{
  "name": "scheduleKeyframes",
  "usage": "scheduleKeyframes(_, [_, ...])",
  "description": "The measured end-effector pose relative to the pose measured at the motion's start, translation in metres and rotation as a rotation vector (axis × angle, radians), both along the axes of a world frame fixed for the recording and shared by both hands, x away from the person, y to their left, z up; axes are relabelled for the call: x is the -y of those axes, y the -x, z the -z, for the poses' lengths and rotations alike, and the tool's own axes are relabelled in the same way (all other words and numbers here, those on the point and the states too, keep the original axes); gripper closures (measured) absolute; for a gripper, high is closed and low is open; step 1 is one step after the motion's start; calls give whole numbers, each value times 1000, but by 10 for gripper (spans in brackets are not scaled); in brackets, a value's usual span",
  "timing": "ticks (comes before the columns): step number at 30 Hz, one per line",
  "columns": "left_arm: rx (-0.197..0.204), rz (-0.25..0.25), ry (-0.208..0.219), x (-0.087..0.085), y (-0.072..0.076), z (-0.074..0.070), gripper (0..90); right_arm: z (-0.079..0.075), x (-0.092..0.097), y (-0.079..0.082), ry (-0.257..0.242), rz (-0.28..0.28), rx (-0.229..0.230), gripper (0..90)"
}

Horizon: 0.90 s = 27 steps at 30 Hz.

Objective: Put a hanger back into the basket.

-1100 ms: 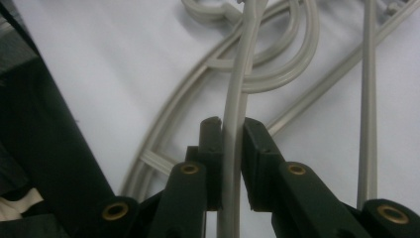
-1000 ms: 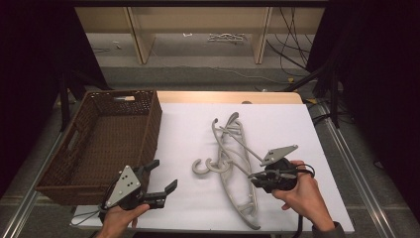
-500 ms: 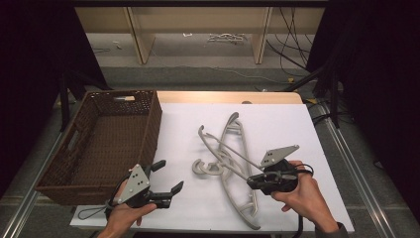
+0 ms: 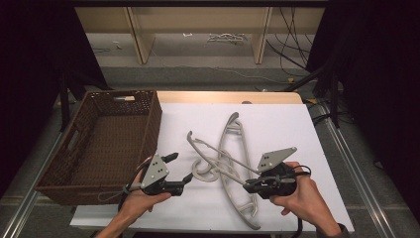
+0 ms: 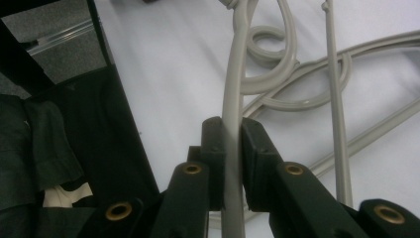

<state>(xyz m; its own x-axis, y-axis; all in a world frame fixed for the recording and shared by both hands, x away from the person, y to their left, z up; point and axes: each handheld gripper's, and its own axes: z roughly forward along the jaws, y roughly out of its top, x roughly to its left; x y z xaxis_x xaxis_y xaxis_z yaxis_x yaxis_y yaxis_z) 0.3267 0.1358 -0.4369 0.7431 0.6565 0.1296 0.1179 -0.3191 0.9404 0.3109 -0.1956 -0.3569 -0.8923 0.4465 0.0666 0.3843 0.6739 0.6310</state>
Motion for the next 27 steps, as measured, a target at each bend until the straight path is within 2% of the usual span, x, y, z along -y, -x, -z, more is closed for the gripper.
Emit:
scheduleKeyframes(1, [9,12,-12,2,0,0,218,-1,0,1,7,9,7,820])
scheduleKeyframes(2, [14,35,-27,6,0,0,213,0,-2,2,7,-5,9,820])
scheduleKeyframes(4, [14,48,-40,9,0,0,208,-1,-2,2,10,-21,1,820])
scheduleKeyframes(5, [24,82,-78,13,-2,1,189,-1,-5,4,17,-39,-1,821])
scheduleKeyframes(9, [46,134,-95,20,-6,2,212,0,-10,6,26,-75,-3,821])
scheduleKeyframes(10, [46,134,-95,20,-6,2,229,0,-11,7,29,-90,-8,821])
scheduleKeyframes(11, [68,168,-112,22,-8,1,235,0,-12,7,28,-92,-7,821])
scheduleKeyframes(13, [69,188,-117,23,-8,0,282,0,-13,8,29,-109,-9,821])
scheduleKeyframes(15, [46,238,-127,25,-9,1,305,0,-14,9,32,-124,-11,821])
scheduleKeyframes(16, [46,238,-127,25,-9,1,316,0,-14,9,32,-124,-11,821])
scheduleKeyframes(17, [41,284,-149,25,-10,1,331,0,-15,10,29,-133,-6,821])
scheduleKeyframes(18, [41,284,-149,25,-10,1,360,0,-15,11,27,-140,-12,821])
scheduleKeyframes(19, [44,331,-175,25,-11,1,438,0,-16,11,29,-148,-4,821])
scheduleKeyframes(21, [46,367,-200,25,-12,-1,515,1,-17,11,31,-162,-11,821])
scheduleKeyframes(23, [88,405,-273,25,-12,-4,574,1,-17,11,34,-168,-6,817])
scheduleKeyframes(24, [106,418,-307,25,-12,-7,598,1,-17,10,34,-190,5,815])
scheduleKeyframes(25, [118,426,-324,25,-12,-9,613,2,-17,11,31,-195,9,813])
scheduleKeyframes(26, [118,426,-324,25,-12,-9,627,1,-16,10,25,-203,10,812])
scheduleKeyframes(27, [143,450,-342,25,-10,-16,645,0,-14,10,19,-210,12,812])
